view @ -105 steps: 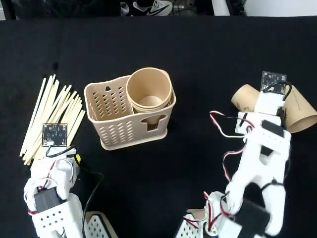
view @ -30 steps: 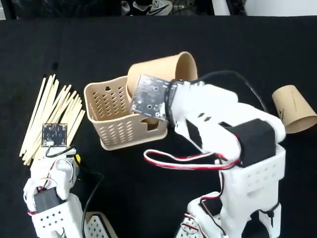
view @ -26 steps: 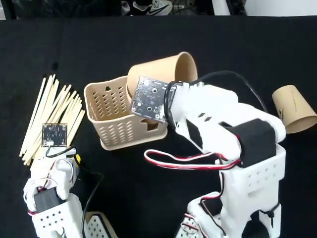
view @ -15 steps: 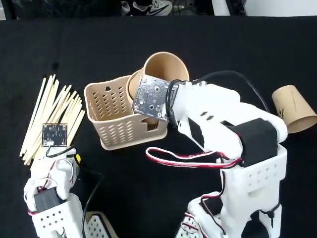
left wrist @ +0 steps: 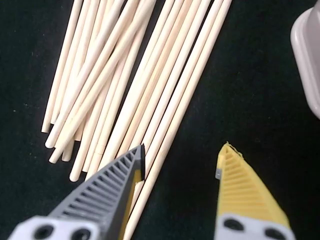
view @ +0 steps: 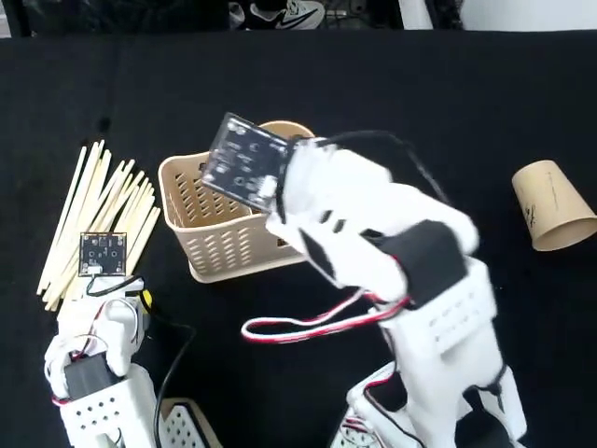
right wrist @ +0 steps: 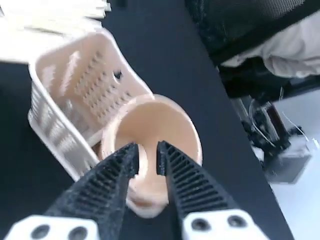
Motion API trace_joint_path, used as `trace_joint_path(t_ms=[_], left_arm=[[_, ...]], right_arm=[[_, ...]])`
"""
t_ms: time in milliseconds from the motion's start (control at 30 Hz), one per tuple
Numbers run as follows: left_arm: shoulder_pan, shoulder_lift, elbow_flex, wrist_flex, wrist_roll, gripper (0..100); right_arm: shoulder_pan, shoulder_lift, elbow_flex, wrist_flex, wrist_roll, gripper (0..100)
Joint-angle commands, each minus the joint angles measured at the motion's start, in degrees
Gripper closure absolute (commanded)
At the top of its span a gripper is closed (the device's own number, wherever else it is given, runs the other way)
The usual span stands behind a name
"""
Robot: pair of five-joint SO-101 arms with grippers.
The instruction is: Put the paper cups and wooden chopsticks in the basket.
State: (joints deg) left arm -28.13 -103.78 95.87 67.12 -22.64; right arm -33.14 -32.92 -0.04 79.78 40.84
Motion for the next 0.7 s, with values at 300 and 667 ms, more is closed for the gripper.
trace_joint_path(t_ms=[300, 667], left_arm=[[-0.57, -0.35, 0.31, 0.18, -0.44, 75], [-0.57, -0.35, 0.31, 0.18, -0.44, 75]], right_arm=[[23.38, -9.45, -0.75, 12.84, 4.48, 83.0], [69.1, -14.2, 29.41, -5.45, -12.04, 81.8]])
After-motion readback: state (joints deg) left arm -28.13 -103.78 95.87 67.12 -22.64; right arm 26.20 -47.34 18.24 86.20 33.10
